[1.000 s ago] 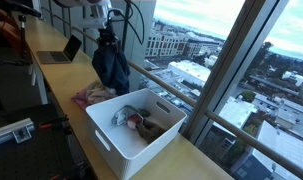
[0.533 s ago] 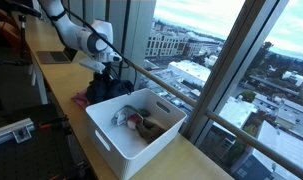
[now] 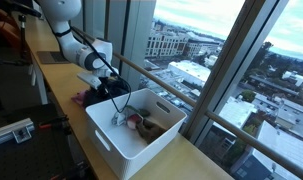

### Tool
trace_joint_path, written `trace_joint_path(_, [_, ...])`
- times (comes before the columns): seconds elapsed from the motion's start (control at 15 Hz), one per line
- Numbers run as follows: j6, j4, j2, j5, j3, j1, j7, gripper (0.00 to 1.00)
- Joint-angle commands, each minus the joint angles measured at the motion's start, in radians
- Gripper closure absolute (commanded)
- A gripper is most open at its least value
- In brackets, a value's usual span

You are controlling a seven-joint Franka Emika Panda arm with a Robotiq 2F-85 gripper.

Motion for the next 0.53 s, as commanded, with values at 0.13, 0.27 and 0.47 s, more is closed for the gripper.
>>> trace_joint_path(0.13, [0.006,-0.049,-0.097,0.024,-0.014,0.004,-0.026,0.53])
trace_joint_path(0.27, [-0.004,-0.072,-0.162,0.012,-0.024,0.002,-0.029,0.37])
trace_joint_path(0.47, [-0.027,-0.098,-0.266,0.009,-0.04,-0.018,-0.046,0.16])
